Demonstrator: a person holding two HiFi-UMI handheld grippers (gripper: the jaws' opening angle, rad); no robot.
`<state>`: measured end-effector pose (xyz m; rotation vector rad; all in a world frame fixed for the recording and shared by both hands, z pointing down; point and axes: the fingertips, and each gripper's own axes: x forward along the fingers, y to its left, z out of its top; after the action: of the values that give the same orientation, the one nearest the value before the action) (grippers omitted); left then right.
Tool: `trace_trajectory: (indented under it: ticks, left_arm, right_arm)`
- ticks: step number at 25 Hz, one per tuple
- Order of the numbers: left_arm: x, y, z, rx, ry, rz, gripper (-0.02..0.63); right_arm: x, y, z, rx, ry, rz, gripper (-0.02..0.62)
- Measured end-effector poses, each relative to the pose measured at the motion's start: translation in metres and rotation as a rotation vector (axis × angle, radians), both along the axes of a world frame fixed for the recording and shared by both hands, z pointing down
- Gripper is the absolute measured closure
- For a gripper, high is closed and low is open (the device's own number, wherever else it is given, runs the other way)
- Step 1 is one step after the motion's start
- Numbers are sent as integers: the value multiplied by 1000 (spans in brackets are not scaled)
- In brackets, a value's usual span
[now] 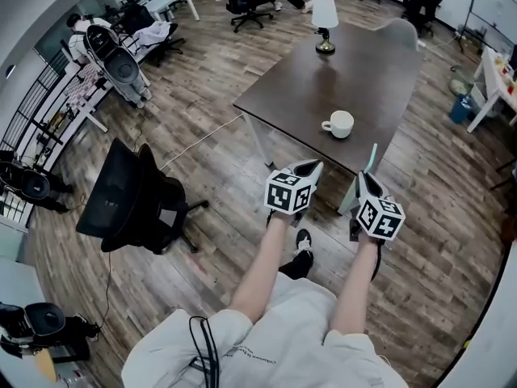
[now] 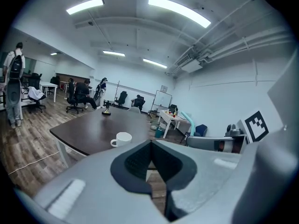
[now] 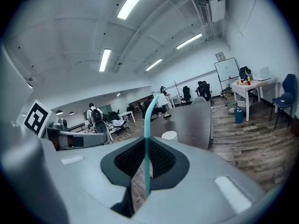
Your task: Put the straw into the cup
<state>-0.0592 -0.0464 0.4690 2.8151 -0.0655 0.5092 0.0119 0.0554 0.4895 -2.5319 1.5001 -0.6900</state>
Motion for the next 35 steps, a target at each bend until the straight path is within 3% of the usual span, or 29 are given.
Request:
trace_trajectory:
  ticks: [7, 15, 21, 27, 31, 35]
  left_arm:
    - [33, -39, 2, -19, 9, -26, 606]
    - [80, -81, -16, -5, 39, -3, 606]
    - [112, -92, -8, -3, 18, 32, 606]
    - [136, -121, -6, -7, 22, 37, 606]
    - [151, -134, 3, -59, 50, 18, 606]
    - [162, -143, 28, -73, -12, 26, 606]
  right_arm:
    - [42, -30, 0, -7, -4, 3, 546]
    - [89, -72, -8, 9, 0, 14, 546]
    - [121, -94, -11, 9, 2, 20, 546]
    - [137, -129, -4, -5, 9, -5, 548]
    - [145, -141, 7, -51, 37, -33, 548]
    - [164, -147, 22, -103, 29, -26, 546]
